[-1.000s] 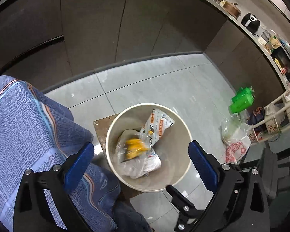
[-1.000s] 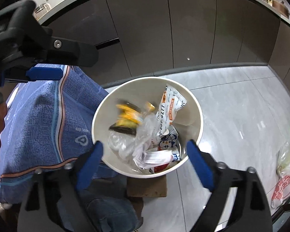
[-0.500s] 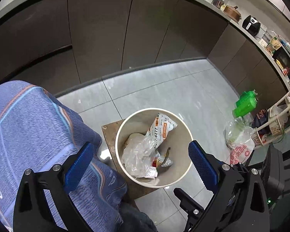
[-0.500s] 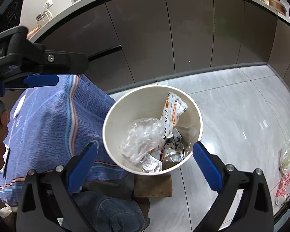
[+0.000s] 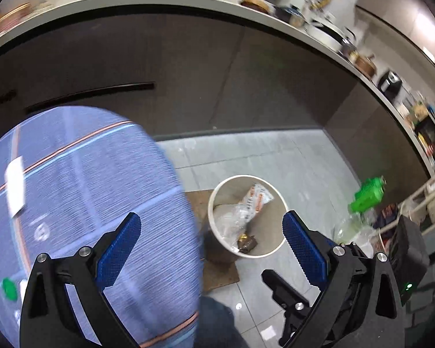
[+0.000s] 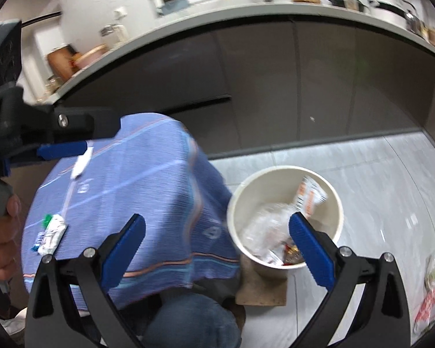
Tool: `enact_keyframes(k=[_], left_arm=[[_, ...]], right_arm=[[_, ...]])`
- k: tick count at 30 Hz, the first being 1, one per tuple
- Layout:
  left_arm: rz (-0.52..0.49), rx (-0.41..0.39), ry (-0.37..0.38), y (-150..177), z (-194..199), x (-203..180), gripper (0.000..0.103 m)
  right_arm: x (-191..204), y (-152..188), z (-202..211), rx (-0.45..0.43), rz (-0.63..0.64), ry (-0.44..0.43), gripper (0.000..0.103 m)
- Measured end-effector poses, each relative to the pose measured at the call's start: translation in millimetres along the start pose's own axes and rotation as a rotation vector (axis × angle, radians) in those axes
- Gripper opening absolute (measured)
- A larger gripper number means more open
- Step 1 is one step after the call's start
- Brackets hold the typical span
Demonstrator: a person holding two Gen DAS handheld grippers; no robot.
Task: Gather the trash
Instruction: 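Move both tools back over the table toward the foil pack and candy roll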
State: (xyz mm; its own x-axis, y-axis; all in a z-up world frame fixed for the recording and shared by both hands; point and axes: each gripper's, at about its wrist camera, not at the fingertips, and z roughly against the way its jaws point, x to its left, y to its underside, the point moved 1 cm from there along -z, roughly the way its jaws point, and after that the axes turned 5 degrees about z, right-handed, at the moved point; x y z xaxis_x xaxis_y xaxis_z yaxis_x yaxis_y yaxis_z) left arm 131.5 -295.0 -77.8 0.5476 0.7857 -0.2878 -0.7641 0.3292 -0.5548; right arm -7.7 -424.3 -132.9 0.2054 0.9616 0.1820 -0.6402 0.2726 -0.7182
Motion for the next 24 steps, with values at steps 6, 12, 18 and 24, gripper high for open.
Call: enact_keyframes(k=[6, 12, 18, 24], left_arm=[[0.112, -0.057, -0.067, 19.5, 51.2, 64.1, 0.094], [0.242, -0.112, -0.166, 50.0, 101.5, 133.0, 0.094], [0.293, -0.145, -0.261, 82.6, 139.3, 177.4, 0.094], [0.323, -0.146, -0.315, 112.2, 159.0, 208.5, 0.094]], right_arm=[[55.9, -10.4, 9.8, -0.026, 0.091, -0.083, 0.099], [104.3, -12.3, 7.7, -0.011, 0.125, -0.180, 0.099], [153.1, -10.0, 1.4, 0.019, 0.193, -0.243, 0.099], [202.9, 1.0, -5.3, 0.066, 0.254, -0.305, 0.099]])
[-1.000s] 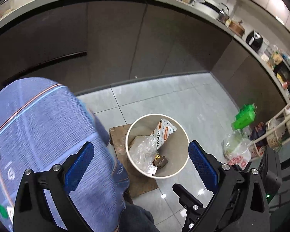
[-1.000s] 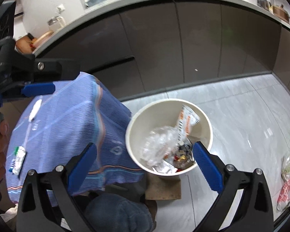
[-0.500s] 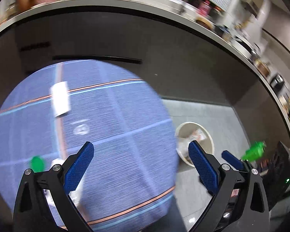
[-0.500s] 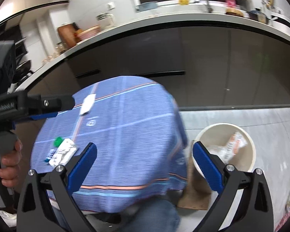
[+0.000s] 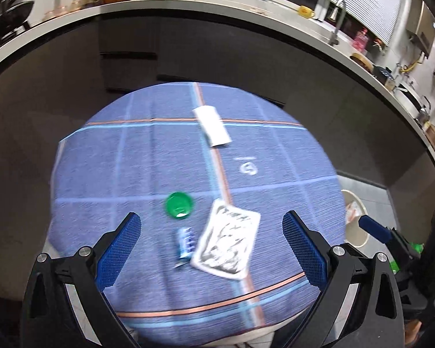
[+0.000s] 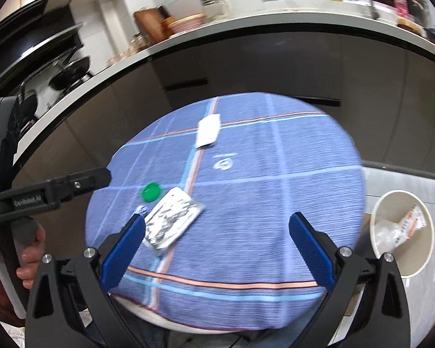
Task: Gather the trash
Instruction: 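Move both tools back over the table toward the foil pack and candy roll, then grasp the silver foil pack with the right tool while the left tool approaches the blue candy roll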
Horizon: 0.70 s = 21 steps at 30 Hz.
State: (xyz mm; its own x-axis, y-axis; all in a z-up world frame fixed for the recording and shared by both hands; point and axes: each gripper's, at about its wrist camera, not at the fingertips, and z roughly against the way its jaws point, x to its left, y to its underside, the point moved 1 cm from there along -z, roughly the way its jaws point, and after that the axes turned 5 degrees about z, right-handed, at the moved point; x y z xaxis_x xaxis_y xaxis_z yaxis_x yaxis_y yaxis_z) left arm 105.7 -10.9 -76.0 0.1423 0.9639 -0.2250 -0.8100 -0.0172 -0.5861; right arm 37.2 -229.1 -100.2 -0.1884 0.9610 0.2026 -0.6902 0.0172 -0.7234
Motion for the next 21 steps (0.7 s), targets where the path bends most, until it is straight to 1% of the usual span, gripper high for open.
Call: enact_keyframes(k=[4, 9, 15, 18, 20, 21], left_arm=[[0.030, 0.014, -0.017, 9.7, -1.3, 23.8, 0.094], [0.074, 0.010, -0.028, 17.4, 2.1, 50.2, 0.094], [0.127, 0.004, -0.024, 18.4, 1.9, 72.2, 0.094], [0.141, 0.012, -0.005, 19.1, 1.0, 79.9, 0.093], [0.140, 0.017, 0.005, 20.2, -0.6, 82.4, 0.087], [0.137, 0.020, 0.010, 20.5, -1.6, 83.3, 0.086]], right_arm=[[26.4, 2.4, -15.6, 0.041, 0.036, -0.034, 0.099], [42.4, 3.7, -33.0, 0.081, 0.031, -0.046, 0.098], [51.2, 6.6, -51.2, 0.126, 0.015, -0.040, 0.092], [54.1, 6.9, -62.5, 0.153, -0.004, -0.028, 0.087], [56.8, 7.2, -72.6, 0.179, -0.013, -0.016, 0.082], [59.7, 7.8, -78.7, 0.193, -0.015, -0.013, 0.080]])
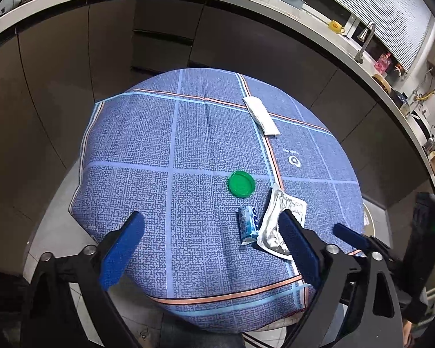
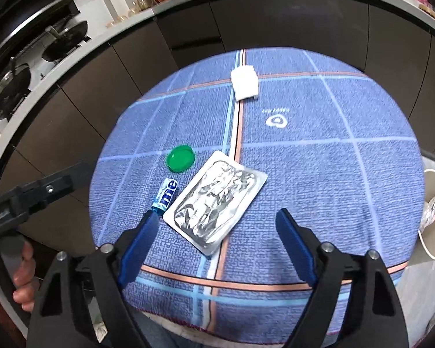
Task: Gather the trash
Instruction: 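Grasp the silver foil pack with the right tool while the left tool approaches the blue candy roll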
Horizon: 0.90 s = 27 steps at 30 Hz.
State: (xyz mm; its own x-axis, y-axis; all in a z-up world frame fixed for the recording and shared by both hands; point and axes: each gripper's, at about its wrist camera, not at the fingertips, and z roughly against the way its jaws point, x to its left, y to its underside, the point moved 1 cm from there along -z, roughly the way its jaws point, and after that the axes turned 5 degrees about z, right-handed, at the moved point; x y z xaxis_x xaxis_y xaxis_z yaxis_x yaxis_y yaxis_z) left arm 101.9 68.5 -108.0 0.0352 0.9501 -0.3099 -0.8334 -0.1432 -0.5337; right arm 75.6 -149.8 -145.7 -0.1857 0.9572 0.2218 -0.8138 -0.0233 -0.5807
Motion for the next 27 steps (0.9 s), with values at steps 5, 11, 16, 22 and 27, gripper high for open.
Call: enact_keyframes(k=[5, 11, 16, 22, 27], left_arm=[[0.001, 0.018, 0.014, 2.4, -3.7, 8.0, 0.079], [0.011, 0.036, 0.025, 3.0, -6.9, 17.4, 0.073], [0.014, 0.055, 0.039, 4.1, -11.3, 19.0, 0.067], [0.000, 0.069, 0.052, 4.6, -15.4, 16.3, 0.063], [-0.011, 0.081, 0.064, 4.3, -20.5, 12.0, 0.062]], right_arm=[[9.8, -1.6, -21.3, 0.044, -0.004, 0.020, 0.071], [14.5, -5.8, -38.0, 0.071, -0.015, 0.062, 0.065], [13.3, -14.1, -46.6, 0.066, -0.010, 0.089, 0.065], [16.8, -17.7, -53.5, 0.074, 0.052, 0.129, 0.065], [13.3, -14.3, -52.5, 0.086, 0.066, 0.127, 0.064]])
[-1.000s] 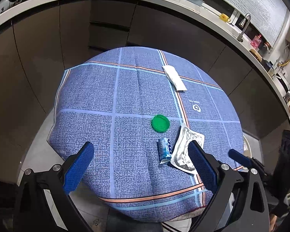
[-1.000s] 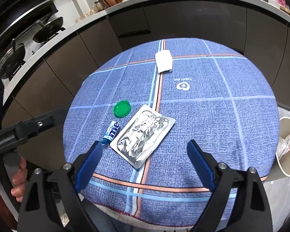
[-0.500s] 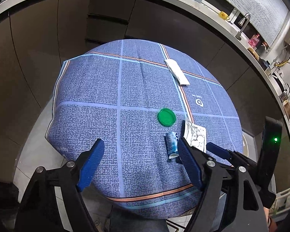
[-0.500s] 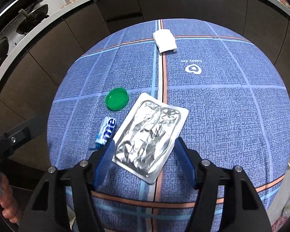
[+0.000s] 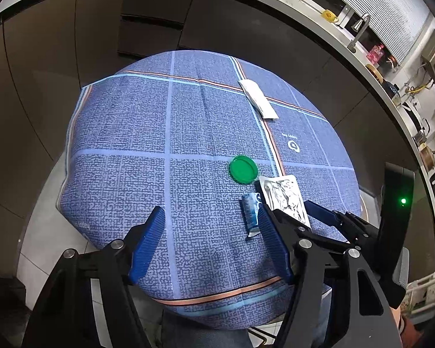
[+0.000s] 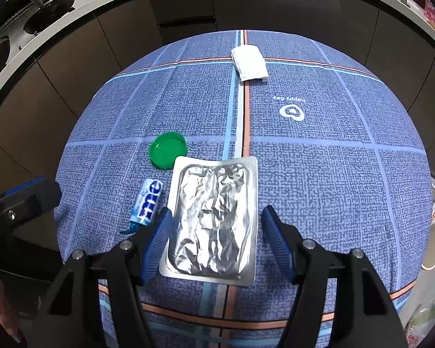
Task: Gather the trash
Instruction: 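Grasp the silver foil pack with the right tool while the left tool approaches the blue candy roll, then lift the foil pack with the right tool while the left tool grasps the blue candy roll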
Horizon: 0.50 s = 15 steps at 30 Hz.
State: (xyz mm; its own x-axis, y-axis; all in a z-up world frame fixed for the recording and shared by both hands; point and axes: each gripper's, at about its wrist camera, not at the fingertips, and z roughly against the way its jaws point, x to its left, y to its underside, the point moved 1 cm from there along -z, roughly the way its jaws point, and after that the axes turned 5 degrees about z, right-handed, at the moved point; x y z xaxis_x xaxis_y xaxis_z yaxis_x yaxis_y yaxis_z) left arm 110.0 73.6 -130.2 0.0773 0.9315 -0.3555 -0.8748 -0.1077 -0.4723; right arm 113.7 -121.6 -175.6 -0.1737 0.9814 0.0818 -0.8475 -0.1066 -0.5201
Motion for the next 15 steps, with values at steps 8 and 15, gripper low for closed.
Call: enact_keyframes(k=[8, 15], left_arm=[[-0.028, 0.054, 0.048, 4.1, -17.2, -18.8, 0.062], [-0.055, 0.076, 0.042, 5.7, -27.7, -28.7, 0.057]], right_arm=[[-10.0, -0.3, 12.9, -0.017, 0.013, -0.018, 0.023], [-6.7, 6.8, 18.0, -0.027, 0.033, -0.076, 0.045]])
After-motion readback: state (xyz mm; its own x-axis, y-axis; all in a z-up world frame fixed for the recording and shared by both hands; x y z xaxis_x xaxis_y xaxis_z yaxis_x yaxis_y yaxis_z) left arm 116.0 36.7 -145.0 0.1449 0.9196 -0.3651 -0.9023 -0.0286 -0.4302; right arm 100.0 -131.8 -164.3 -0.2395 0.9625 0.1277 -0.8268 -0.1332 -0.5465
